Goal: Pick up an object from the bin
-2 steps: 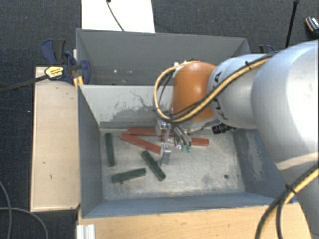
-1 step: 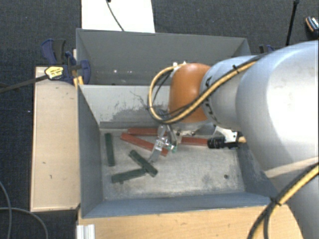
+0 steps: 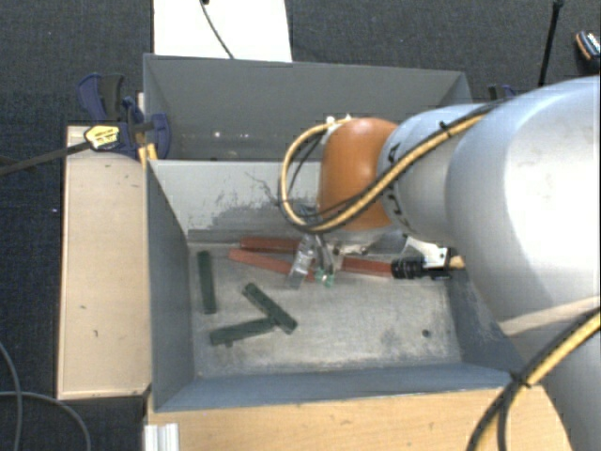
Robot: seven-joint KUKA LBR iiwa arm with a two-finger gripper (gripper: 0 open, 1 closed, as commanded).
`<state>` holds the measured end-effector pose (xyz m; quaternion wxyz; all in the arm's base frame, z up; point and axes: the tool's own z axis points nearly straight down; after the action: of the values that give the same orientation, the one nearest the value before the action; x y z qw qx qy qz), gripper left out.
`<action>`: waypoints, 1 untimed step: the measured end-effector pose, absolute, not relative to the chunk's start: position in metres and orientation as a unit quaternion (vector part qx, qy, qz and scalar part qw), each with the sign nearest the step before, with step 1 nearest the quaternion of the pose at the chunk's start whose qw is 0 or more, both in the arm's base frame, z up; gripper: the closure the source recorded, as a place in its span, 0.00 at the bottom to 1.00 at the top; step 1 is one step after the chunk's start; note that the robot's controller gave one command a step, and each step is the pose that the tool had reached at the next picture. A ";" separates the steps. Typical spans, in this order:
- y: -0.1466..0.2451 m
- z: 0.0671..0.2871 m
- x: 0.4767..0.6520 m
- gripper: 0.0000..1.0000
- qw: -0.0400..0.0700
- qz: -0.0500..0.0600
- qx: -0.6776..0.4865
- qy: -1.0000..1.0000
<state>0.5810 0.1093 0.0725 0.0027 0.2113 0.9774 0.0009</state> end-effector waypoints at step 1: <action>0.087 0.213 0.588 1.00 0.005 0.001 0.080 0.997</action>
Offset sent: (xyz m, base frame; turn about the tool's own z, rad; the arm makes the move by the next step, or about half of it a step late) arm 0.0048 -0.0221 0.1358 -0.2668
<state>0.5882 0.0867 0.2127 0.0051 0.0795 0.9968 0.0009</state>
